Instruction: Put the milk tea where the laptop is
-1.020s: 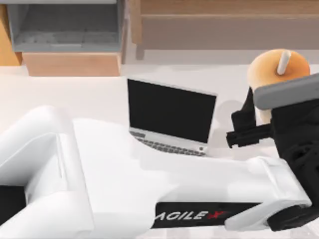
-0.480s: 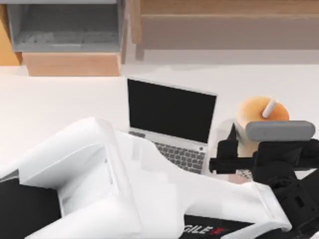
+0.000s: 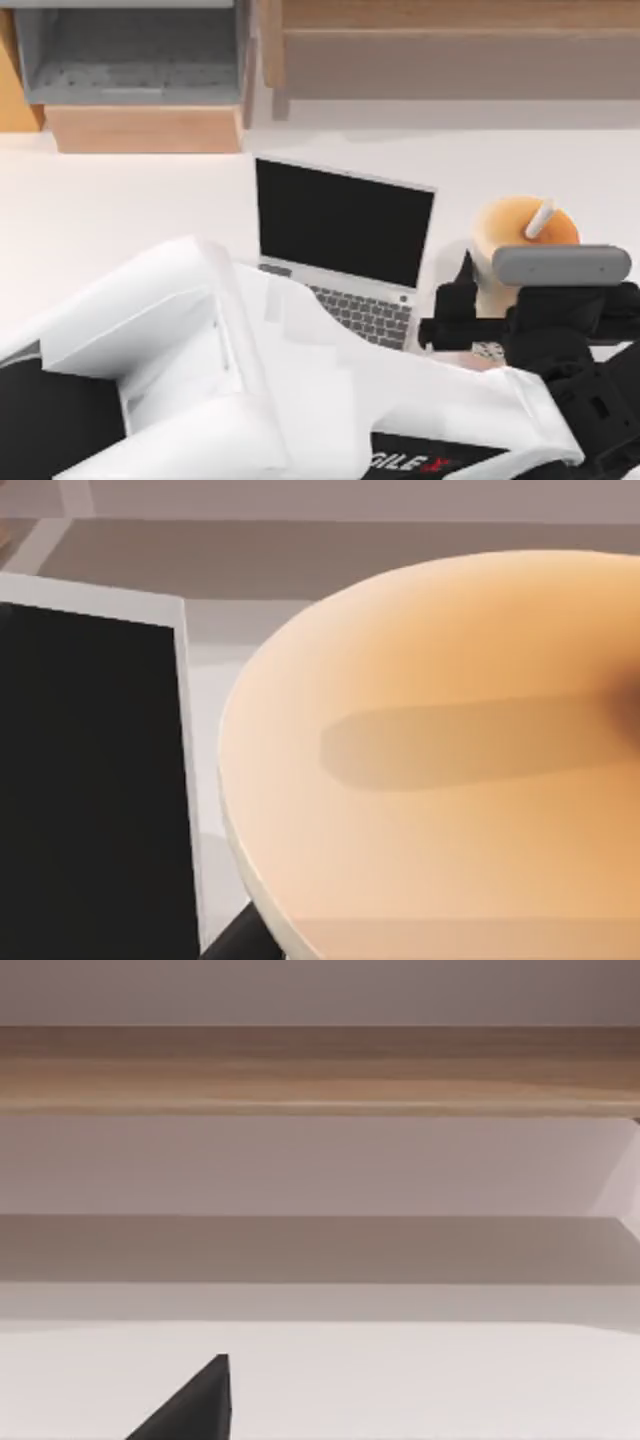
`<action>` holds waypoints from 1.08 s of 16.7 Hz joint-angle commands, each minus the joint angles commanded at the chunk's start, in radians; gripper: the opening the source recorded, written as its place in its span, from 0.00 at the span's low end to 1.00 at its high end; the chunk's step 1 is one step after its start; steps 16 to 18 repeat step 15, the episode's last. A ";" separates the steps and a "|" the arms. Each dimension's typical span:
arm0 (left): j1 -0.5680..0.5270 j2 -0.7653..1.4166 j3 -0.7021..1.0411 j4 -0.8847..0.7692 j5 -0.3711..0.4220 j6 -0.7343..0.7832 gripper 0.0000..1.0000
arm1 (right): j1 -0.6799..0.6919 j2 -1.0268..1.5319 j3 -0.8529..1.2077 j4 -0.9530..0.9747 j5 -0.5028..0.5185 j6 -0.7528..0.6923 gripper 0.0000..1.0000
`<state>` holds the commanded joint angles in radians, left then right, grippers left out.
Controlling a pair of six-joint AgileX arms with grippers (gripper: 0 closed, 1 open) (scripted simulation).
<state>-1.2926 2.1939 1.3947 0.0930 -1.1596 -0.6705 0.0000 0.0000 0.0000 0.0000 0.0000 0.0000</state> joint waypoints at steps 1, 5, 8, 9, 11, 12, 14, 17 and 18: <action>0.000 0.000 0.000 0.000 0.000 0.000 0.38 | 0.000 0.000 0.000 0.000 0.000 0.000 1.00; 0.000 0.000 0.000 0.000 0.000 0.000 0.68 | 0.000 0.000 0.000 0.000 0.000 0.000 1.00; 0.000 0.000 0.000 0.000 0.000 0.000 0.90 | 0.000 0.000 0.000 0.000 0.000 0.000 1.00; 0.000 0.000 0.000 0.000 0.000 0.000 0.98 | 0.000 0.000 0.000 0.000 0.000 0.000 1.00; 0.000 0.000 0.000 0.000 0.000 0.000 1.00 | 0.000 0.000 0.000 0.000 0.000 0.000 1.00; 0.000 0.000 0.000 0.000 0.000 0.000 1.00 | 0.000 0.000 0.000 0.000 0.000 0.000 1.00; 0.000 0.000 0.000 0.000 0.000 0.000 1.00 | 0.000 0.000 0.000 0.000 0.000 0.000 1.00; 0.000 0.000 0.000 0.000 0.000 0.000 1.00 | 0.000 0.000 0.000 0.000 0.000 0.000 1.00; 0.000 0.000 0.000 0.000 0.000 0.000 1.00 | 0.000 0.000 0.000 0.000 0.000 0.000 1.00</action>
